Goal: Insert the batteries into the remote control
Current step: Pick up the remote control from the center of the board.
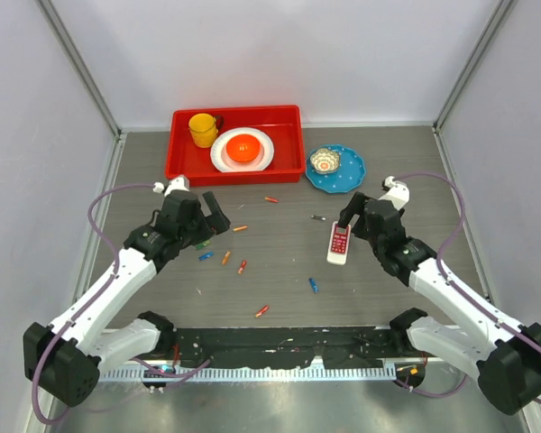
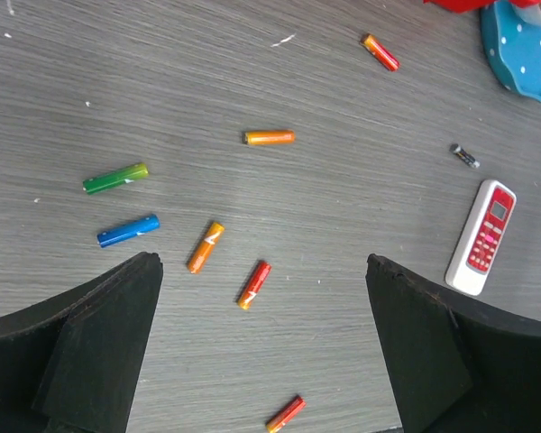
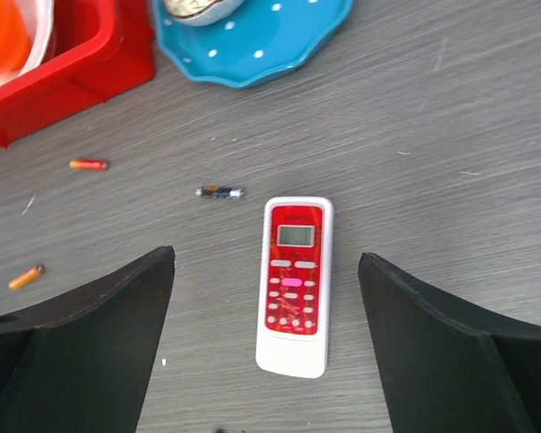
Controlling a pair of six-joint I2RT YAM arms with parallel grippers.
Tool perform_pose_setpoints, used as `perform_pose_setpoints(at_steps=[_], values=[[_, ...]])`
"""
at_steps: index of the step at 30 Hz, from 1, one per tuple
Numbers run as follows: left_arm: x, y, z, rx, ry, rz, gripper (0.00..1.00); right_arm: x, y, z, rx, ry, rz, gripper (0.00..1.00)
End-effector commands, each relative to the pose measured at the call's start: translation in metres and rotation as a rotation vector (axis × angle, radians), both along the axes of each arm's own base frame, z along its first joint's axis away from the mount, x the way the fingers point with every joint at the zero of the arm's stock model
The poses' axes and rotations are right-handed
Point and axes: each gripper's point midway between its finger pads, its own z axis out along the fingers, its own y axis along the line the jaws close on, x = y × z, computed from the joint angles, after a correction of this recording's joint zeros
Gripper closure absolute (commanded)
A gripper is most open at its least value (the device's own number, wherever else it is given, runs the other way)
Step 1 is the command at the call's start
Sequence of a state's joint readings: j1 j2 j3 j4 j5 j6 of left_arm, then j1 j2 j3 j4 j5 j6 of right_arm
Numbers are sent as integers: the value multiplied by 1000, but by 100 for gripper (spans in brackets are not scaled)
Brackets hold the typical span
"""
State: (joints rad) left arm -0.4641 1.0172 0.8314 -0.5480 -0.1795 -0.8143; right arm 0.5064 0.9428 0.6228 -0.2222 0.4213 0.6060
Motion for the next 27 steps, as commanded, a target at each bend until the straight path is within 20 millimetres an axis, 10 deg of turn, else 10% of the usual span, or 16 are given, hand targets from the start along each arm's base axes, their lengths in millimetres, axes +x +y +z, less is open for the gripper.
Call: perform_pose_setpoints(at_steps=[1, 8, 27], values=[[2, -9, 14, -35, -68, -71, 0, 4, -10, 8, 40, -1, -30, 16], [-2, -7, 16, -22, -116, -109, 0, 5, -40, 7, -188, 112, -111, 6], [-12, -36, -1, -154, -71, -201, 0, 7, 1, -69, -235, 344, 48, 5]])
